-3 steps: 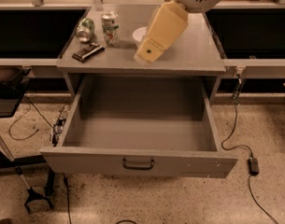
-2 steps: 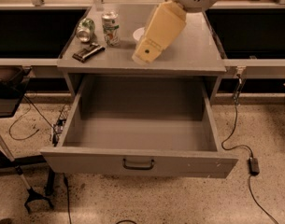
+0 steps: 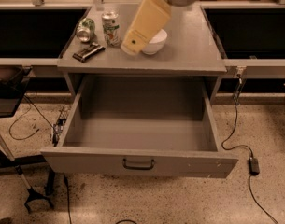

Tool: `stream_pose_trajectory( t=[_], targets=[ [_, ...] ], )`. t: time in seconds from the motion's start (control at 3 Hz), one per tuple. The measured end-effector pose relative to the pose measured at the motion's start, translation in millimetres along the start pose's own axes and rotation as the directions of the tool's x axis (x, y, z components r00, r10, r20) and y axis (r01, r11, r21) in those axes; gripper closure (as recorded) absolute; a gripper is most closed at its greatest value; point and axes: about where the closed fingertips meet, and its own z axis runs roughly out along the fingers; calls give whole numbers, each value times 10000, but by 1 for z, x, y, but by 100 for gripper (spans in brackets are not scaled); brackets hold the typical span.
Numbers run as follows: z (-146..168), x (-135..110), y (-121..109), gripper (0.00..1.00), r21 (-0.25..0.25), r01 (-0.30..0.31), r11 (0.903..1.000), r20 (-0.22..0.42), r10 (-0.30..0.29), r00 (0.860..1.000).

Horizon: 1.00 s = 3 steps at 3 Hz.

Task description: Place green can into top drawer

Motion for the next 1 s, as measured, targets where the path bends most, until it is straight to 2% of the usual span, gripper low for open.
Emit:
stream_pose_trajectory(
  t=[0.33,0.67,1.0],
  targets=[
    [50,-32,-30,0,88,795,9968,127,-796,9967],
    [115,-69,-63,0,208,1155,9931,580,-1165,9915],
    [172,-112,-93,0,616,1188,9910,973,-1244,9875]
  ],
)
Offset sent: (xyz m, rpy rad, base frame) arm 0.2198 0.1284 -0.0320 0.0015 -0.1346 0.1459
